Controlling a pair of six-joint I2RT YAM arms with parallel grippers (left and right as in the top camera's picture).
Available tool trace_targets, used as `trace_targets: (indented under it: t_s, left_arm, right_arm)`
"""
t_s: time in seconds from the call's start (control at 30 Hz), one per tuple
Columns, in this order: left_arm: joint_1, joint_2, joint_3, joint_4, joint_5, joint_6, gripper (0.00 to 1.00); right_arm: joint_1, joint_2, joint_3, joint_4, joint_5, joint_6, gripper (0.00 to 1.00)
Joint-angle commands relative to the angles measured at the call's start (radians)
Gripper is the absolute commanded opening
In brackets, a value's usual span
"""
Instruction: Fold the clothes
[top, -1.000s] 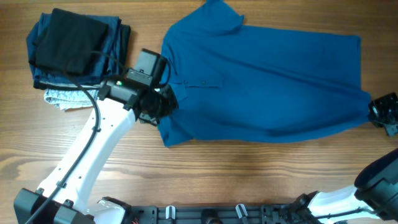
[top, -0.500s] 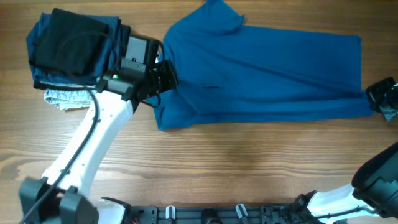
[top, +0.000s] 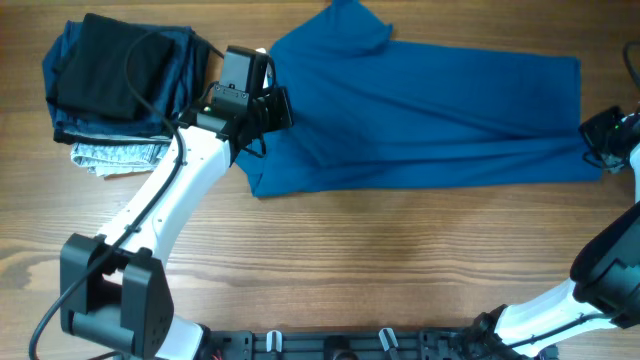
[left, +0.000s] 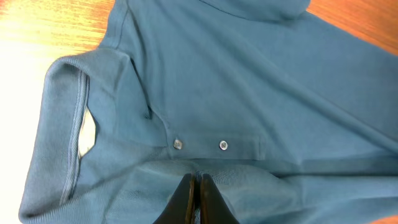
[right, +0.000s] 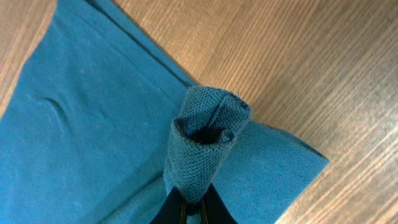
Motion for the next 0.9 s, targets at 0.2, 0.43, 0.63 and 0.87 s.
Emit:
trace_targets:
  t_s: [0.2, 0.43, 0.63, 0.87]
  left_arm:
    - [0.005, 0.017, 0.015, 0.058, -0.124, 0.027, 0.04]
    - [-0.004, 0.052, 0.015, 0.092, -0.124, 0.026, 0.04]
    - [-0.011, 0.139, 0.015, 0.192, -0.124, 0.022, 0.04]
    - [-0.009, 0.214, 0.015, 0.308, -0.199, 0.023, 0.04]
  right_arm:
    - [0.027, 0.035, -0.002, 0.069, 0.013, -0.021, 0.04]
    - [0.071, 0.103, -0.002, 0.086, 0.036, -0.023, 0.04]
    - [0.072, 0.151, -0.002, 0.114, 0.048, -0.023, 0.04]
    - [0.072, 0.164, -0.002, 0.211, 0.05, -0.023, 0.28]
